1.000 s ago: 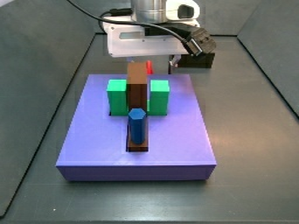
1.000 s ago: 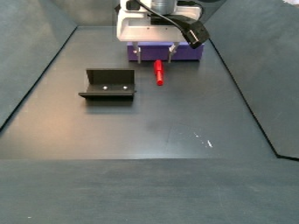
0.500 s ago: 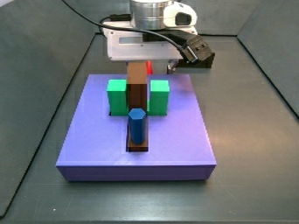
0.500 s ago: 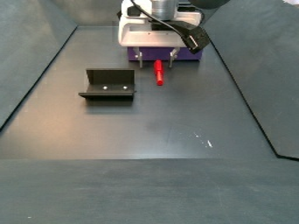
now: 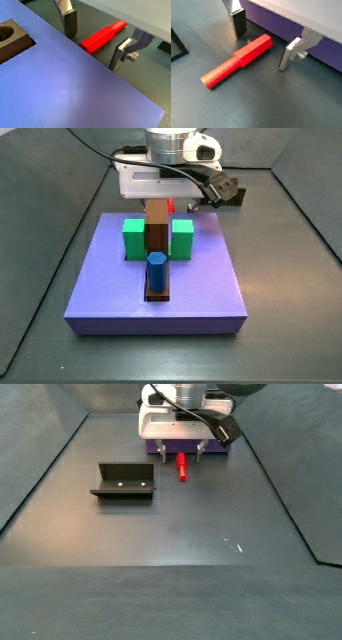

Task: Pick up the red object. Move up. Place the red object on the fixture. Regrasp the red object. Move to above the board. Insert the red object.
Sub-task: Pick up the red object.

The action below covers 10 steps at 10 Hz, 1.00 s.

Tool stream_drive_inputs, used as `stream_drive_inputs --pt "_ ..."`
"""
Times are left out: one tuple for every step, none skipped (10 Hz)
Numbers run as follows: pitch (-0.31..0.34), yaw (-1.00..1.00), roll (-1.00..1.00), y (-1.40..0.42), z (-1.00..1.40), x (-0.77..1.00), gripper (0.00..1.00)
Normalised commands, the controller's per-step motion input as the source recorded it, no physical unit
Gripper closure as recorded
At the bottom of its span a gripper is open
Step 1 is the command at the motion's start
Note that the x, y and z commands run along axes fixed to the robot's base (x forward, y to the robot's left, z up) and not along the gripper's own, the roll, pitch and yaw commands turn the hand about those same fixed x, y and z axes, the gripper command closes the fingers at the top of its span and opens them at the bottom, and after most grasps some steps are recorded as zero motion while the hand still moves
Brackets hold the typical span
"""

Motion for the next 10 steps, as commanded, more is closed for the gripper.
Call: stream_drive_inputs --pt "0.0 0.0 0.01 0.0 0.0 0.0 0.0" --pt "-0.027 0.0 0.05 0.0 0.0 -0.05 0.0" --pt "0.0 0.0 0.0 0.0 0.0 0.0 1.0" --pt "0.0 0.0 0.0 0.0 0.0 0.0 1.0" --pt "0.0 0.0 0.0 0.0 0.0 0.0 1.0" --pt "0.0 0.0 0.0 0.0 0.0 0.0 1.0" --pt "0.0 0.0 0.0 0.0 0.0 0.0 1.0" --pt "0.0 0.0 0.0 0.0 0.0 0.0 1.0" --pt "0.0 0.0 0.0 0.0 0.0 0.0 1.0" --pt "0.0 0.0 0.0 0.0 0.0 0.0 1.0"
